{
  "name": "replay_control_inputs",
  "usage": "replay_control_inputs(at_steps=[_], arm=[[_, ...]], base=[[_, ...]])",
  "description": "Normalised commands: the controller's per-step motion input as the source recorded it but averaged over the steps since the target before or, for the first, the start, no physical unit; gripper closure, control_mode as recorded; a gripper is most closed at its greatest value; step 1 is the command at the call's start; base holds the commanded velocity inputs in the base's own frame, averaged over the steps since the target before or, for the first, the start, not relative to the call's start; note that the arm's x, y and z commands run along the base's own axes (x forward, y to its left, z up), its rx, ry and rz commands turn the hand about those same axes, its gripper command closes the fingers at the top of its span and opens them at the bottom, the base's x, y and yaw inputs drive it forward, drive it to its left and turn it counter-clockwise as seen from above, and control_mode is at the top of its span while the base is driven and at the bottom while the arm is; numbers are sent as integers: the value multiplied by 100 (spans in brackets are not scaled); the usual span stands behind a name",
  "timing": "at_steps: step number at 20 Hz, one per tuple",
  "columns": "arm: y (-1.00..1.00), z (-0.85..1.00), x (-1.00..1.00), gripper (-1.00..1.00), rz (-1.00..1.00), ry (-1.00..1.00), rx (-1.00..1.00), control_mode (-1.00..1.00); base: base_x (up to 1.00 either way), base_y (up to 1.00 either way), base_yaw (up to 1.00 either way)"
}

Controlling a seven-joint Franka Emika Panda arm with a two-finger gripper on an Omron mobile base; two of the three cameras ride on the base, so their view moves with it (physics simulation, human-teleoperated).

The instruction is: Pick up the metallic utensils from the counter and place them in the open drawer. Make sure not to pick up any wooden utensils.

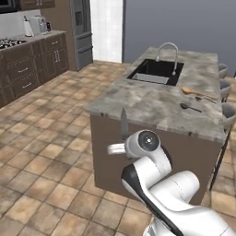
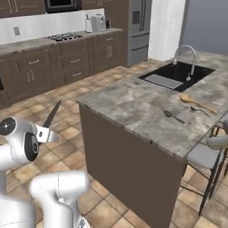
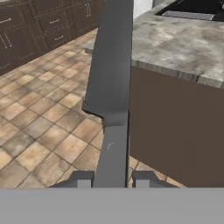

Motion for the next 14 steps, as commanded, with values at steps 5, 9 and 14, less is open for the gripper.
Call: replay_control_inputs(at_steps=[5,9,14], arm=[[0,0,0,100,0,0,0,100],[0,0,0,100,0,0,0,100],[0,0,0,100,0,0,0,100]], base=[[76,100,-35],[76,100,-36],[75,100,-35]])
